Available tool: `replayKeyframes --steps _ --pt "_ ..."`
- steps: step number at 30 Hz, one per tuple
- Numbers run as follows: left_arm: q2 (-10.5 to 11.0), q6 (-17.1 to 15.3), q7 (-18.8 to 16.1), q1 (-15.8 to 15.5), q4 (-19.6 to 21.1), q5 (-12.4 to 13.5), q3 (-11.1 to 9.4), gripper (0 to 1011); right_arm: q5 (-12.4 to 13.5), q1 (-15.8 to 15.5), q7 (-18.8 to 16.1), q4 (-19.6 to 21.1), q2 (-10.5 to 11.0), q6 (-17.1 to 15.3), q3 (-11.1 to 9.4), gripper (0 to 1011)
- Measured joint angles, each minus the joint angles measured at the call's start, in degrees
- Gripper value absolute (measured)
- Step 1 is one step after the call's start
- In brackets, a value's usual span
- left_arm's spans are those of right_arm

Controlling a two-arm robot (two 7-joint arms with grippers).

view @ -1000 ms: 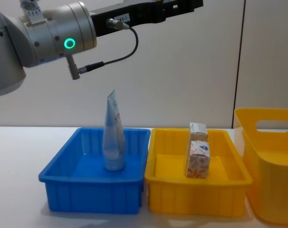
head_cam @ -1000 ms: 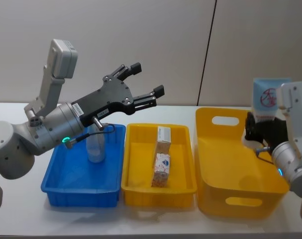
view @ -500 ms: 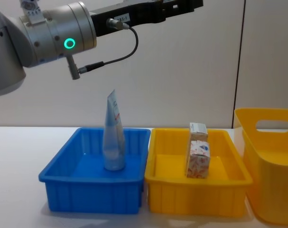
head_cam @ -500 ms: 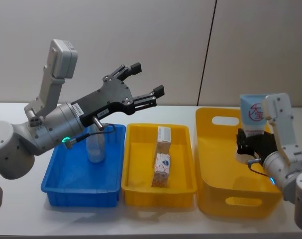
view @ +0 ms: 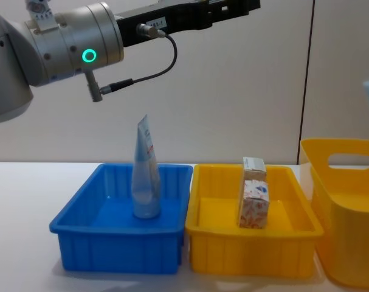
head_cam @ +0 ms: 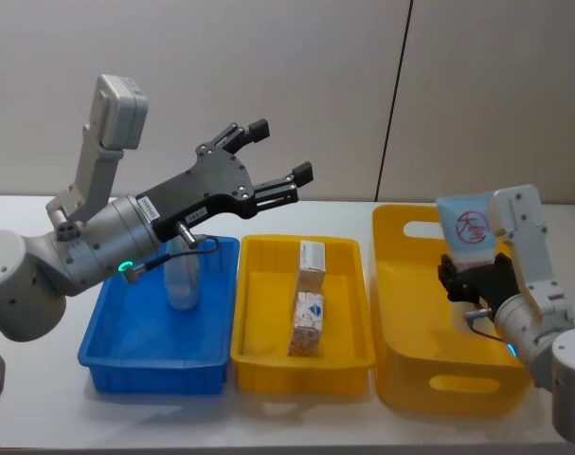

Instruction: Bimanual collaborative sorting of washing and personal care products

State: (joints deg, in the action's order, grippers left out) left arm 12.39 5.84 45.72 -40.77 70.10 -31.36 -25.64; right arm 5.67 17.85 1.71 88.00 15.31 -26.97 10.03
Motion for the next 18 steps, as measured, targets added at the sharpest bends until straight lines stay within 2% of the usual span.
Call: replayKeyframes --steps 4,5,6,7,10,18 --pt "0.0 0.0 0.0 0.0 0.0 0.0 0.0 1001 -0.13 0.06 0.07 -0.21 -0.07 -0.07 0.11 630" --pt "0.0 0.0 0.0 0.0 0.0 0.0 0.0 1001 -0.16 0.07 0.09 -0.25 -0.07 -0.09 0.12 630" --pt "0.0 0.0 0.0 0.0 0.0 0.0 0.0 1001 -0.21 0.09 0.12 -0.32 -0.09 -0.11 0.15 717" --pt "0.0 0.0 0.0 0.0 0.0 0.0 0.0 1001 -0.21 0.09 0.12 -0.32 -0.09 -0.11 0.15 717" --pt "0.0 0.0 0.0 0.0 0.0 0.0 0.0 1001 -0.3 0.12 0.17 -0.41 -0.11 -0.13 0.19 833" --pt "0.0 0.0 0.0 0.0 0.0 0.0 0.0 1001 -0.43 0.18 0.26 -0.58 -0.15 -0.17 0.26 1003"
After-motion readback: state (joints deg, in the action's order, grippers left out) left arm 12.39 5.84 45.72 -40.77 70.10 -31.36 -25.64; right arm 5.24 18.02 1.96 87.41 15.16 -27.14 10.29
